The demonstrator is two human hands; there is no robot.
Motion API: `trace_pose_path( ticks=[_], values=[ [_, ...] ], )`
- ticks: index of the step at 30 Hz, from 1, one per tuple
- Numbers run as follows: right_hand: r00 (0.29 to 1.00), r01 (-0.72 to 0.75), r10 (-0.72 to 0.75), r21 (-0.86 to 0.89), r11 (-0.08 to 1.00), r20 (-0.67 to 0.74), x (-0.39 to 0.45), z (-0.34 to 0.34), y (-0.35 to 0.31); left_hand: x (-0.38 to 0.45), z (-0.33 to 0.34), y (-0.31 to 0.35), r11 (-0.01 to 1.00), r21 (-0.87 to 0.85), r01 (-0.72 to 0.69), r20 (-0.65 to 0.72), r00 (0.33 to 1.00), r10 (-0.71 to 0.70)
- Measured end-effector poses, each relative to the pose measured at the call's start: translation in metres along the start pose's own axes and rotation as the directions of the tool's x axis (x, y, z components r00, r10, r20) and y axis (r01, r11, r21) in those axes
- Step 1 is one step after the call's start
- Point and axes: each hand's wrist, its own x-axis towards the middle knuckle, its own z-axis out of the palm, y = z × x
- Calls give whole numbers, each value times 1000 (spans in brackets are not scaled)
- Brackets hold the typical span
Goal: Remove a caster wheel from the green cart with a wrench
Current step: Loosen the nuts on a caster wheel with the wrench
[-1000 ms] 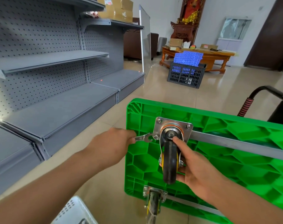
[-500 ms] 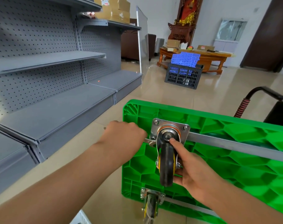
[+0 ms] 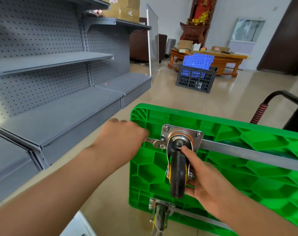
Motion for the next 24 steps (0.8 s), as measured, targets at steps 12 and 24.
trace_pose_path(
  ticks=[12, 24],
  values=[
    [1000, 13, -13, 25, 1000, -15, 4, 2, 3, -5, 35, 9, 967, -242, 85, 129, 990, -54],
    [999, 50, -50, 40, 998, 18, 5, -1, 5, -35, 75, 57, -251, -774, 581, 576, 811, 99]
  ],
)
